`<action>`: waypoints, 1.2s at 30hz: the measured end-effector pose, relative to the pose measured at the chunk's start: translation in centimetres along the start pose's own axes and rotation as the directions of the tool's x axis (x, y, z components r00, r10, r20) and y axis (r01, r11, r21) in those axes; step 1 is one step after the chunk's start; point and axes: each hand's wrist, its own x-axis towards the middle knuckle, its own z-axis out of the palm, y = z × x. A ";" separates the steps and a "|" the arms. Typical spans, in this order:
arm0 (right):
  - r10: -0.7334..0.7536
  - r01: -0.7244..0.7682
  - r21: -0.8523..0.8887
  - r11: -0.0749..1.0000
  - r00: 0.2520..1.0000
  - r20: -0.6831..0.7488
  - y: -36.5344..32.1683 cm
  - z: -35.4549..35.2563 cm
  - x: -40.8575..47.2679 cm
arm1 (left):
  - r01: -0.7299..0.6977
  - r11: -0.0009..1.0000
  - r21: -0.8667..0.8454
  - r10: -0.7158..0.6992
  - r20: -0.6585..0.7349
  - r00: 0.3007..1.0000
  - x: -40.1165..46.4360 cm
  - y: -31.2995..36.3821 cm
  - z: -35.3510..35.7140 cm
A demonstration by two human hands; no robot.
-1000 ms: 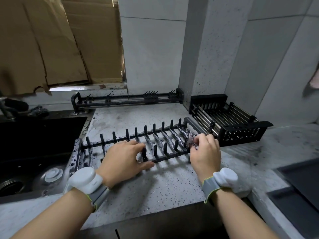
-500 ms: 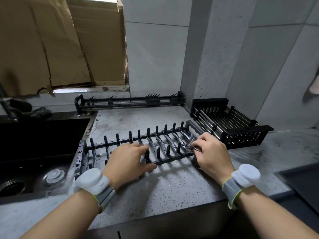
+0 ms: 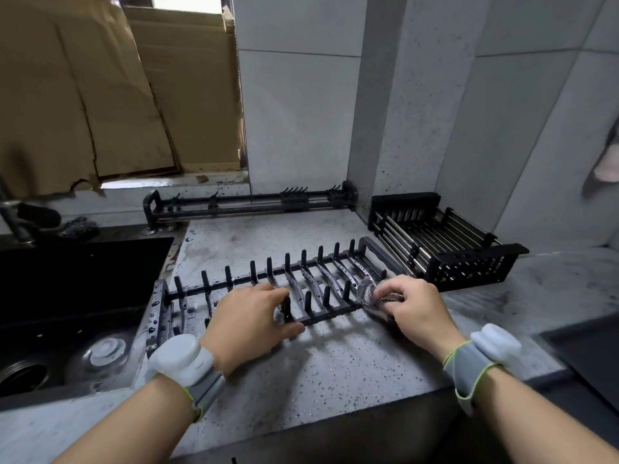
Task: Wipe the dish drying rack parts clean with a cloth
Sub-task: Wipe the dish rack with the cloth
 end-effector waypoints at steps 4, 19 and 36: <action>-0.067 0.082 0.144 0.986 0.992 -0.111 -1.0 1.3 -0.4 | 0.003 1.000 0.008 -0.003 0.010 1.000 -0.1 0.1 -0.1; -0.216 0.149 -0.292 0.945 0.953 -0.212 -0.8 5.1 -0.6 | 0.005 1.000 0.026 -0.005 -0.001 1.000 -0.1 0.0 0.0; -0.511 0.469 -0.418 0.778 0.860 0.015 2.2 1.7 0.1 | -0.003 1.000 0.022 0.003 0.012 1.000 -0.1 0.0 -0.2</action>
